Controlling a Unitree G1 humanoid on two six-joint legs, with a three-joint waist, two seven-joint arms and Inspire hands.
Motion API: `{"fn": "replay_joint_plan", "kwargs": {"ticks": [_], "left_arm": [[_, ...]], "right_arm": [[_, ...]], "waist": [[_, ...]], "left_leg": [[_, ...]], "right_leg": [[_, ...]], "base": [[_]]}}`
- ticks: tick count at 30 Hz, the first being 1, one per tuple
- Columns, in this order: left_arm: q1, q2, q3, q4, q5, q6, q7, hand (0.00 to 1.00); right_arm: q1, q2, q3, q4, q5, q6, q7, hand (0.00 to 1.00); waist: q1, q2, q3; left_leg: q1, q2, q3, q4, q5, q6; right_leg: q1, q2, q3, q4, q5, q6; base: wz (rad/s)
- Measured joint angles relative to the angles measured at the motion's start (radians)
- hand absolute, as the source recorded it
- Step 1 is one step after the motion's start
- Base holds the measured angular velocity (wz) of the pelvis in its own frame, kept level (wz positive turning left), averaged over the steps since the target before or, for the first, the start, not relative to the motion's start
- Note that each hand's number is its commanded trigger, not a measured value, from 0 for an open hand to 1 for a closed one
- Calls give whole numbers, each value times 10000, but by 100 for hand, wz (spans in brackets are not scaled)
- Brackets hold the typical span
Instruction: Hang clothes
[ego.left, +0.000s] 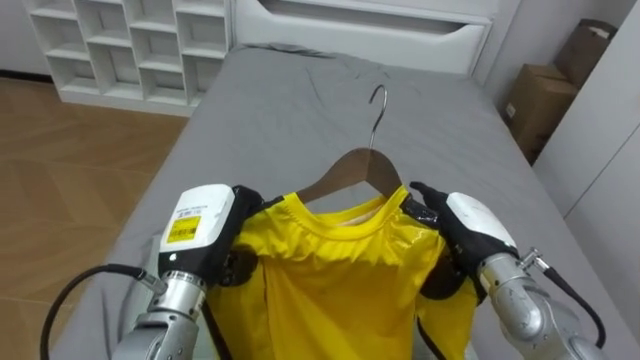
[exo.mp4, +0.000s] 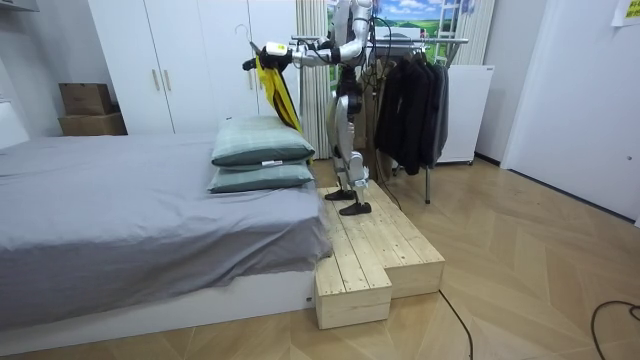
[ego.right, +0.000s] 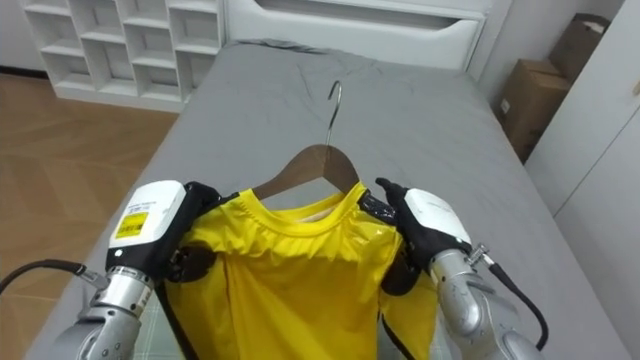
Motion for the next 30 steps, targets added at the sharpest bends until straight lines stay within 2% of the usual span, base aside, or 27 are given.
{"fn": "replay_joint_plan", "kwargs": {"ticks": [4, 11, 17, 30], "left_arm": [[0, -2, -34, 0, 0, 49, 1, 100], [0, -18, -7, 0, -12, 313, 1, 100], [0, -56, 9, 0, -9, 324, 1, 100], [0, -89, -46, 0, 8, 387, -114, 100]], "right_arm": [[-185, 161, 25, 1, 6, 34, 9, 100], [-184, 163, 142, 15, 15, 35, 3, 100], [-184, 161, 99, 158, 17, 225, -25, 100], [-184, 155, 31, 328, 26, 244, 64, 100]], "waist": [[-5, -3, -2], [9, -2, -2], [13, -2, -2], [-1, 3, 0]], "left_leg": [[-12, -12, -90, 36, 1, -1], [-42, -25, -184, 50, 2, -1], [-67, -27, -230, 54, 2, -1], [-97, -38, -249, 78, 2, -1]], "right_leg": [[20, -73, -16, 1, 0, 0], [48, -81, -81, -2, 0, 1], [48, -73, -136, -7, 0, 1], [49, -68, -152, -15, 0, 1]], "base": [[6], [4], [1], [0]]}}
